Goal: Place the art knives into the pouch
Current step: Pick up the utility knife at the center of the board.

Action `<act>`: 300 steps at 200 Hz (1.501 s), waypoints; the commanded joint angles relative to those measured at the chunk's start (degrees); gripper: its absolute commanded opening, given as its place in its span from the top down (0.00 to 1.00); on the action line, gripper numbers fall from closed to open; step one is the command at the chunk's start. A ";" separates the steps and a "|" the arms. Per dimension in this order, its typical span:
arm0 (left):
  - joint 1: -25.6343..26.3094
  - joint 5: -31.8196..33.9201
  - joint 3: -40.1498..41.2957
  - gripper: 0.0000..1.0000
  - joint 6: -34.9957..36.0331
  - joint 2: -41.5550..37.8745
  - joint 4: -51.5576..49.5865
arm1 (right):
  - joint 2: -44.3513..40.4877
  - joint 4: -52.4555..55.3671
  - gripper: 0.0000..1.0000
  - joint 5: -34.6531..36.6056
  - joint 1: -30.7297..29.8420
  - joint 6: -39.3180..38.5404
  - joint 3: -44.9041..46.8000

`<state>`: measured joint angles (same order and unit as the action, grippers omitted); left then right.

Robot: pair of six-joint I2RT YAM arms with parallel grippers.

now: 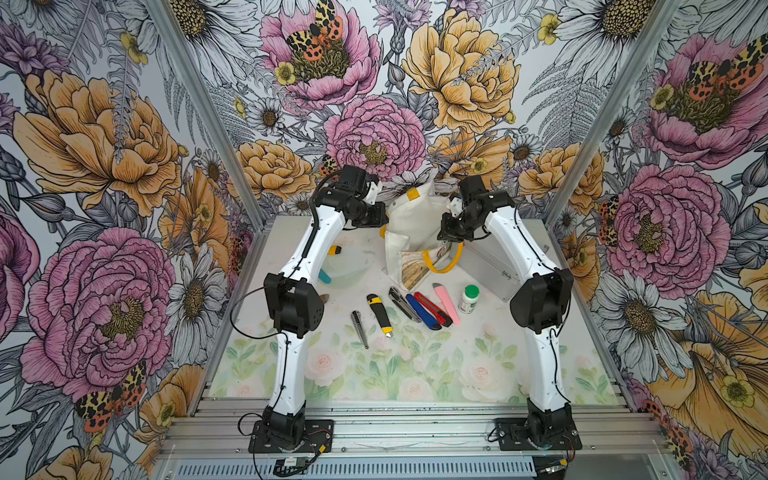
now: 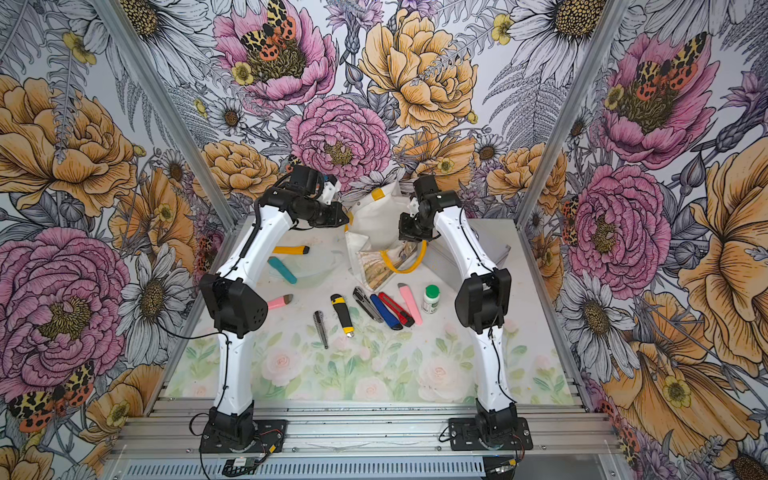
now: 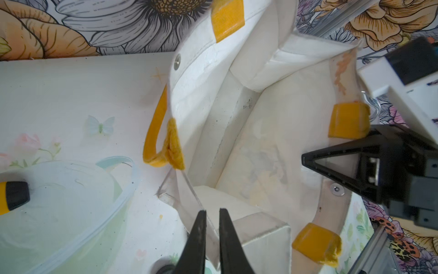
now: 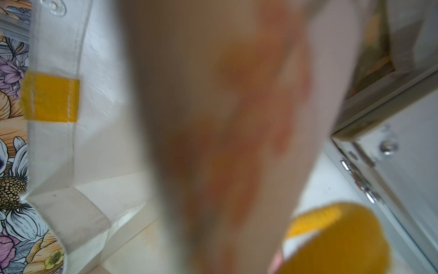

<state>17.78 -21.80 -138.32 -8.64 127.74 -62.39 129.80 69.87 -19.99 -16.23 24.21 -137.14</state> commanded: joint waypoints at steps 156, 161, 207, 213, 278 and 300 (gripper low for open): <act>-14.35 22.73 21.43 0.11 -8.99 -6.73 6.76 | -1.12 -2.98 1.00 7.95 -1.37 2.71 2.64; -14.66 23.33 22.90 0.11 -9.59 -6.63 7.15 | -1.25 -3.11 1.00 8.03 -1.44 2.79 2.74; -16.41 26.08 28.87 0.11 -13.20 -3.51 9.15 | -2.61 -4.46 1.00 8.91 -1.50 3.37 5.41; -16.70 25.75 28.90 0.12 -13.72 -2.71 9.24 | -2.83 -4.63 1.00 8.85 -1.52 3.30 5.75; -17.08 27.71 28.24 0.16 -15.83 2.90 9.30 | -4.79 -6.03 1.00 9.21 -1.61 3.13 8.97; -17.72 28.18 28.55 0.17 -16.39 4.04 9.35 | -5.12 -6.34 1.00 9.29 -1.60 3.22 9.70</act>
<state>1.23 4.08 -109.58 -23.55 130.43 -54.17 127.31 64.58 -11.57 -17.34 27.14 -128.57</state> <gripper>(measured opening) 0.833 0.057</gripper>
